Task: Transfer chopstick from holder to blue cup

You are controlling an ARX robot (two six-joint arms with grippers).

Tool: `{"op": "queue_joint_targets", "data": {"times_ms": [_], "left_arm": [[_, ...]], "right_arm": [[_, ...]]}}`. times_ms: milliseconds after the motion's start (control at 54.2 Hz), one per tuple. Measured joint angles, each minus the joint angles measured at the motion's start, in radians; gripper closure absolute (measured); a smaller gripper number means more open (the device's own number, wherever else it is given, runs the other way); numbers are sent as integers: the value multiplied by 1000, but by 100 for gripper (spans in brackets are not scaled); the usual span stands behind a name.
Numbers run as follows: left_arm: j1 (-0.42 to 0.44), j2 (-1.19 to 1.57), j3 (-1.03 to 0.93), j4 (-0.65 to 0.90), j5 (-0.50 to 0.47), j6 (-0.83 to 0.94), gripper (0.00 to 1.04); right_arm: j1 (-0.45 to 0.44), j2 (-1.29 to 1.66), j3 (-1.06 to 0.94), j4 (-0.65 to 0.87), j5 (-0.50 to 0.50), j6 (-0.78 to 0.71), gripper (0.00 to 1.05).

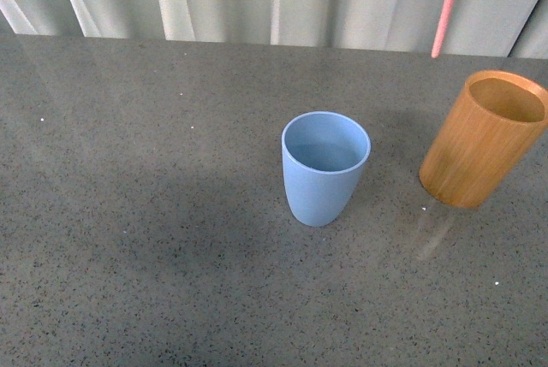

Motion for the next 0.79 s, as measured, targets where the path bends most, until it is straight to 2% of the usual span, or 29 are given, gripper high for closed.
{"op": "queue_joint_targets", "data": {"times_ms": [74, 203, 793], "left_arm": [[0, 0, 0, 0, 0, 0, 7], [0, 0, 0, 0, 0, 0, 7], [0, 0, 0, 0, 0, 0, 7]], "right_arm": [[56, 4, 2, 4, 9, 20, 102], [103, 45, 5, 35, 8, 47, 102], [156, 190, -30, 116, 55, 132, 102]]}}
